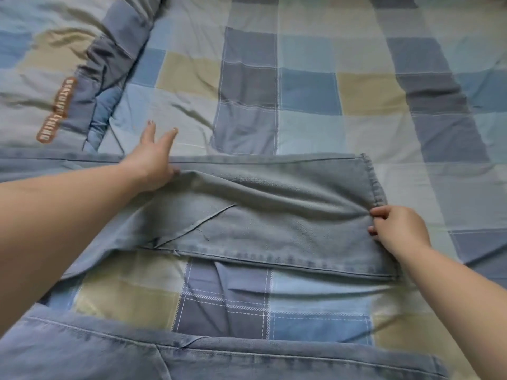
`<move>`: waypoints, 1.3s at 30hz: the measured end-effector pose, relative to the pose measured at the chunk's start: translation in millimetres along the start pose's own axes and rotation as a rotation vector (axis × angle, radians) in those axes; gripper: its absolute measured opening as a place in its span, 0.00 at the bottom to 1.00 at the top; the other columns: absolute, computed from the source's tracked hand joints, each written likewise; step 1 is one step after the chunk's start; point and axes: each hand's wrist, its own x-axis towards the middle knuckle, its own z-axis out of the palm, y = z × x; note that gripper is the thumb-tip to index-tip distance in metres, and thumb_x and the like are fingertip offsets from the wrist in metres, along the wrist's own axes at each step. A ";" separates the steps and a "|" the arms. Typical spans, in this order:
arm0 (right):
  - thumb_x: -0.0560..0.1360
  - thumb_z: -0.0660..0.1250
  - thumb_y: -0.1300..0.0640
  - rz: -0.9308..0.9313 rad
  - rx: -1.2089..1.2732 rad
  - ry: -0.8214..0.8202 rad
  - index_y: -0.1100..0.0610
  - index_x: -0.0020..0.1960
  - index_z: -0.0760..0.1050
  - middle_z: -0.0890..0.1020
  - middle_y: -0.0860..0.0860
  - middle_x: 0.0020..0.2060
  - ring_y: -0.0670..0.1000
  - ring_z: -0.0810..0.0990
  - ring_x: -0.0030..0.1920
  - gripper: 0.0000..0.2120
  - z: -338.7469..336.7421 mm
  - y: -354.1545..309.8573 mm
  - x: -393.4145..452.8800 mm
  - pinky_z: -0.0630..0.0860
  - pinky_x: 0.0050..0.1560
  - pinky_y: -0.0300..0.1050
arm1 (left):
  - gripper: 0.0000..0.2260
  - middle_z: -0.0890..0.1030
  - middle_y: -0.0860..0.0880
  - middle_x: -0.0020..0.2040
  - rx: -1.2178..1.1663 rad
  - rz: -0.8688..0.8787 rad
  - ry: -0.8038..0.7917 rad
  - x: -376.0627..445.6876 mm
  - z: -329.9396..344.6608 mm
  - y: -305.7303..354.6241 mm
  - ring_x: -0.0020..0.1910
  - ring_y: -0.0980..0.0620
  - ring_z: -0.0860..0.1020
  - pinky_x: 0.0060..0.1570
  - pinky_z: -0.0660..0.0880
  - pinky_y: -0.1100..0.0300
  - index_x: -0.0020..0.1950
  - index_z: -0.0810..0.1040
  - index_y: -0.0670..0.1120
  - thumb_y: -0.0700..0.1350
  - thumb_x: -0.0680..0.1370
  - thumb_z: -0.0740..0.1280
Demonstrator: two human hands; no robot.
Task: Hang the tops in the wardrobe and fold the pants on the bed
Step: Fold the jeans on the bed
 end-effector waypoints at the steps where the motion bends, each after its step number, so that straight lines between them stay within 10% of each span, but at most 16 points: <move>1: 0.74 0.64 0.64 -0.005 -0.039 -0.043 0.57 0.58 0.80 0.84 0.59 0.47 0.59 0.82 0.50 0.15 2.4 0.1 1.3 0.77 0.56 0.53 | 0.36 0.44 0.39 0.78 0.007 -0.021 -0.071 0.0 6.2 4.2 0.76 0.38 0.53 0.73 0.55 0.48 0.78 0.50 0.51 0.47 0.77 0.68; 4: 0.73 0.68 0.58 -0.064 -0.229 -0.104 0.55 0.65 0.75 0.77 0.60 0.62 0.59 0.77 0.59 0.20 3.0 -1.2 1.9 0.73 0.60 0.49 | 0.38 0.45 0.42 0.78 0.188 0.022 -0.001 -9.4 22.7 8.9 0.77 0.40 0.50 0.73 0.52 0.42 0.78 0.50 0.53 0.54 0.75 0.69; 7: 0.73 0.70 0.55 -0.186 -0.363 -0.072 0.52 0.70 0.69 0.60 0.59 0.73 0.61 0.70 0.67 0.26 0.3 -4.7 -19.9 0.69 0.63 0.53 | 0.26 0.70 0.39 0.67 0.230 0.266 0.328 -48.2 35.4 0.5 0.65 0.37 0.69 0.64 0.63 0.39 0.66 0.73 0.47 0.50 0.70 0.75; 13: 0.57 0.81 0.49 -1.062 -0.445 -0.129 0.55 0.53 0.81 0.79 0.53 0.45 0.58 0.80 0.42 0.26 51.6 -22.8 -101.8 0.79 0.38 0.50 | 0.21 0.79 0.44 0.47 0.160 0.328 0.118 -142.8 65.1 -61.8 0.42 0.40 0.79 0.42 0.76 0.48 0.51 0.82 0.45 0.60 0.69 0.65; 18: 0.72 0.68 0.57 -0.867 -0.554 -0.134 0.48 0.59 0.76 0.78 0.50 0.49 0.57 0.77 0.50 0.16 80.5 -43.0 -106.9 0.74 0.43 0.50 | 0.11 0.81 0.44 0.43 0.031 0.258 0.141 -143.9 67.8 -58.2 0.42 0.39 0.79 0.41 0.77 0.48 0.47 0.83 0.44 0.34 0.66 0.75; 26: 0.74 0.59 0.48 -0.779 -0.787 -0.499 0.41 0.59 0.69 0.73 0.45 0.53 0.49 0.74 0.56 0.13 47.3 -59.7 -96.9 0.69 0.43 0.42 | 0.16 0.79 0.48 0.49 0.150 0.428 -0.119 -173.2 61.2 -71.0 0.49 0.43 0.79 0.48 0.76 0.52 0.52 0.80 0.48 0.42 0.65 0.73; 32: 0.77 0.62 0.47 -0.804 -0.368 -0.229 0.50 0.67 0.72 0.68 0.49 0.68 0.52 0.67 0.67 0.19 69.5 -114.5 -116.4 0.68 0.63 0.46 | 0.29 0.47 0.49 0.79 0.301 0.337 -0.150 -163.6 62.4 -90.0 0.78 0.46 0.46 0.72 0.51 0.39 0.76 0.55 0.61 0.46 0.77 0.59; 36: 0.80 0.57 0.54 -0.778 -0.275 -0.173 0.53 0.71 0.67 0.66 0.52 0.71 0.56 0.67 0.69 0.19 98.3 -177.2 -105.4 0.67 0.64 0.49 | 0.31 0.66 0.43 0.74 0.322 0.500 -0.142 -173.7 65.6 -96.1 0.72 0.36 0.64 0.61 0.63 0.29 0.70 0.71 0.54 0.37 0.69 0.70; 39: 0.81 0.53 0.56 -0.682 -0.408 -0.223 0.49 0.75 0.57 0.70 0.54 0.65 0.60 0.73 0.62 0.23 122.0 -208.0 -88.5 0.71 0.52 0.51 | 0.30 0.51 0.47 0.79 0.278 0.430 -0.086 -174.5 82.5 -101.2 0.77 0.40 0.47 0.69 0.47 0.32 0.76 0.56 0.59 0.42 0.76 0.60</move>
